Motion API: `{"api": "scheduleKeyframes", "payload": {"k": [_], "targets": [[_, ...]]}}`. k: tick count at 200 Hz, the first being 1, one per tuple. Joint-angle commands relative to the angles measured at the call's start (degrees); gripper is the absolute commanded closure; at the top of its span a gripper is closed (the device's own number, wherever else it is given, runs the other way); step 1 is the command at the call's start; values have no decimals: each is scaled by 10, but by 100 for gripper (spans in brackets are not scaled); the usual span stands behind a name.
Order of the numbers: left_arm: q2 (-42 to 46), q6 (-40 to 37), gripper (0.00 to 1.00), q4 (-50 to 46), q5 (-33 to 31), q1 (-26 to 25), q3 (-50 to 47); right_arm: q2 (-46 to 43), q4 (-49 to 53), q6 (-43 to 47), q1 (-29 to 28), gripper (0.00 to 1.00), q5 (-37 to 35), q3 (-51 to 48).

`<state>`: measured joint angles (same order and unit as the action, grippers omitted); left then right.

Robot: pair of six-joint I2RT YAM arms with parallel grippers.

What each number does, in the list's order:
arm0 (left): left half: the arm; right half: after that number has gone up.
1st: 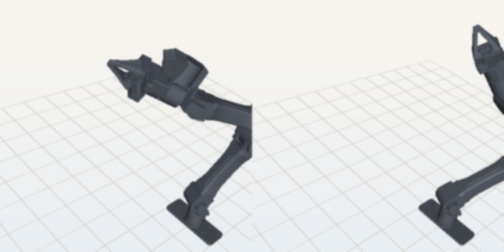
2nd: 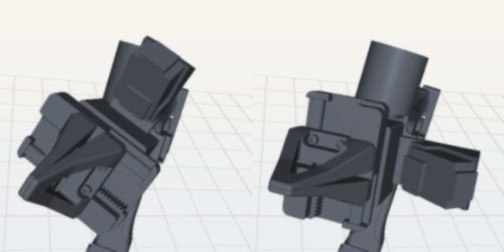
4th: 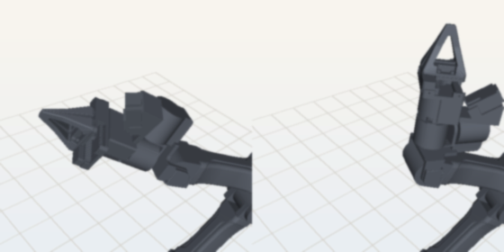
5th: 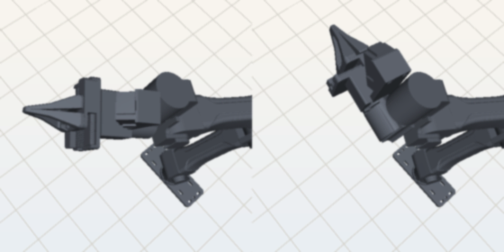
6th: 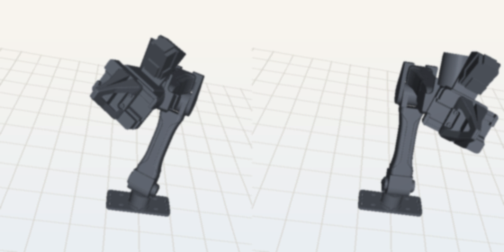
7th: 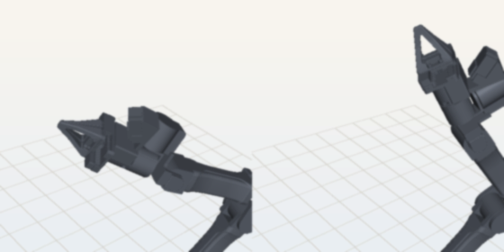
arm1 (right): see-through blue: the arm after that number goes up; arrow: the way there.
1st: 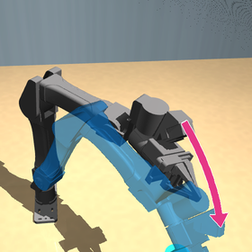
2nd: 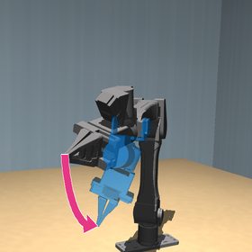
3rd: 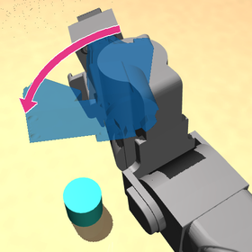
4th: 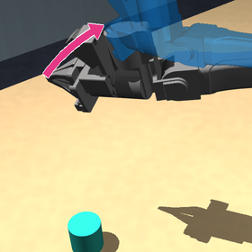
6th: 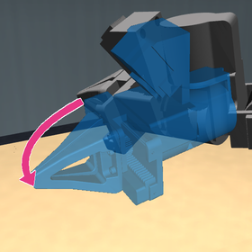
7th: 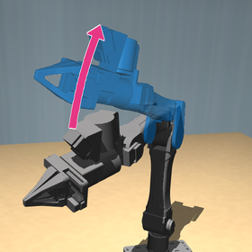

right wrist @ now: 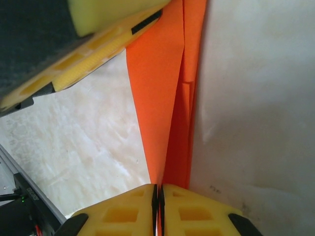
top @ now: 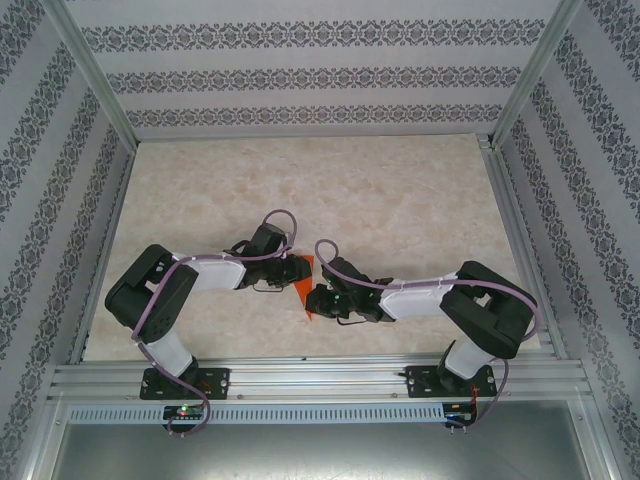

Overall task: Fold a paper plane with a square sheet of paper (pick it up from the middle)
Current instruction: Fold the wing for the fifth time at the center of the table.

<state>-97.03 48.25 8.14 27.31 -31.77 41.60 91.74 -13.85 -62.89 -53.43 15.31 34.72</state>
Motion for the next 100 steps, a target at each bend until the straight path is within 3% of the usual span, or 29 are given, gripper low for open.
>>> {"api": "scheduleKeyframes", "payload": {"k": [1,55,100], "targets": [[-27,3,65,-61,-11,2,-7,-14,20,-6,-5,87,7,-8],[-28,3,65,-63,-11,2,-6,-8,18,-9,-13,96,6,-14],[-29,6,65,-66,-13,2,-5,20,29,-16,-37,93,-10,-23]]}}
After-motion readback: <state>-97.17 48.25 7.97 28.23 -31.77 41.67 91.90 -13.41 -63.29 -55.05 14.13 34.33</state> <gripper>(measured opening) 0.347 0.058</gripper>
